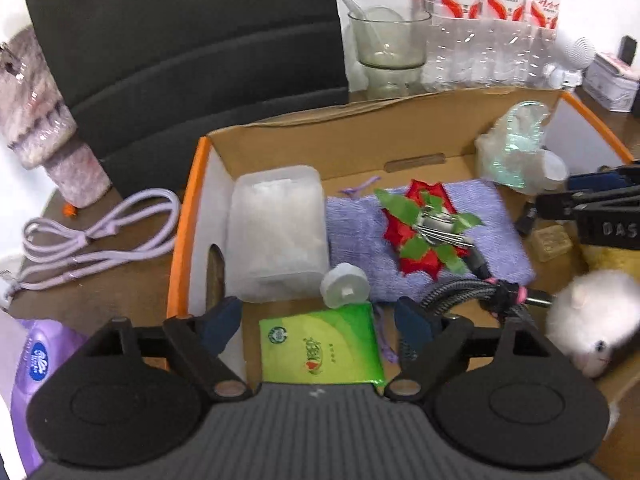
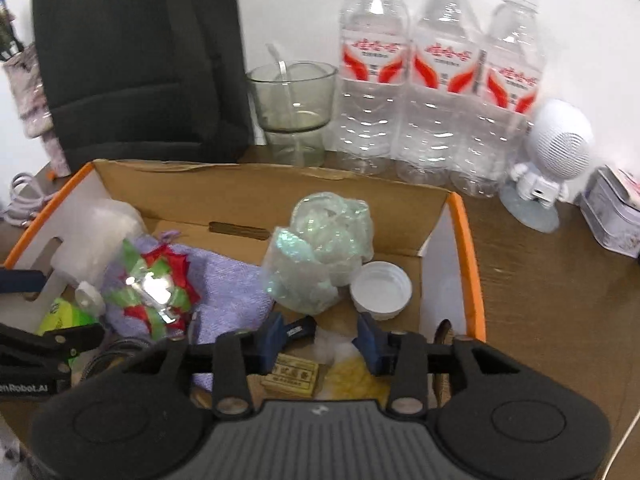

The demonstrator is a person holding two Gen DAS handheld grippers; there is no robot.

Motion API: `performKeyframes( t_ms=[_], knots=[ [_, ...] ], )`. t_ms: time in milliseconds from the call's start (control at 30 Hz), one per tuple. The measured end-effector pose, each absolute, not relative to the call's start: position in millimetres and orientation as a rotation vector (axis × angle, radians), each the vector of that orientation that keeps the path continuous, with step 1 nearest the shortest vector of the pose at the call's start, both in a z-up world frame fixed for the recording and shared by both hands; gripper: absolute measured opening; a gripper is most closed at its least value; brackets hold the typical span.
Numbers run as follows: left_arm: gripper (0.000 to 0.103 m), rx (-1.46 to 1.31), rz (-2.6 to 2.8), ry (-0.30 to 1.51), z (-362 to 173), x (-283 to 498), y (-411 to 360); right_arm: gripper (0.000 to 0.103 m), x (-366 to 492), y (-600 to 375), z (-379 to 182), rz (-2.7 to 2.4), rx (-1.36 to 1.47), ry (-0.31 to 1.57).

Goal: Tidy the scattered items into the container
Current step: 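Withdraw both tools from the cardboard box toward the remaining items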

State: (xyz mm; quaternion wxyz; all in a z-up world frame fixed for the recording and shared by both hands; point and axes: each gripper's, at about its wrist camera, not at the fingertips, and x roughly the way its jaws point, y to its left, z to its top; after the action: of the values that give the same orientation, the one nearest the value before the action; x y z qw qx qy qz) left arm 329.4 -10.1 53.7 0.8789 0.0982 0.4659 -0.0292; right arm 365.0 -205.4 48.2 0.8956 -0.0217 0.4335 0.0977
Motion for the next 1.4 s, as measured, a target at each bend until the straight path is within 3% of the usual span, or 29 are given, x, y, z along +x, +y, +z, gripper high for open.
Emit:
performKeyframes(
  t_ms=[33,100,133,367,433,533,600,933,1400],
  knots=[
    [0.087,0.188,-0.059,0.96,60.1,327.4,-7.2,0.046,364.0,-207.1,52.9,0.199,-0.037,0.898],
    [0.091,0.146,-0.056,0.935,76.6,322.3,-0.9,0.071,358.3,-211.3,68.7,0.161,-0.024,0.867],
    [0.092,0.125,-0.044,0.923,85.2,319.6,1.3,0.076,353.0,-213.2,79.3,0.151,-0.012,0.845],
    [0.102,0.077,0.032,0.848,128.6,282.6,5.9,0.086,305.0,-227.7,134.3,0.128,0.114,0.798],
    [0.103,0.088,0.06,0.725,135.3,250.2,5.4,0.086,278.6,-231.7,138.5,0.127,0.124,0.728],
    [0.103,0.064,0.017,0.361,126.9,172.8,9.2,0.087,202.7,-235.1,126.9,0.176,0.06,0.313],
    [0.103,0.073,-0.014,0.269,113.2,139.9,7.2,0.09,167.2,-228.2,106.2,0.165,-0.002,0.188],
    [0.103,0.033,0.053,0.221,88.6,32.7,10.7,0.09,78.5,-211.0,67.5,0.154,0.074,0.355],
    [0.103,0.037,0.117,0.366,35.2,-122.7,12.4,0.09,-107.3,-219.9,29.2,0.156,0.096,0.385]
  ],
)
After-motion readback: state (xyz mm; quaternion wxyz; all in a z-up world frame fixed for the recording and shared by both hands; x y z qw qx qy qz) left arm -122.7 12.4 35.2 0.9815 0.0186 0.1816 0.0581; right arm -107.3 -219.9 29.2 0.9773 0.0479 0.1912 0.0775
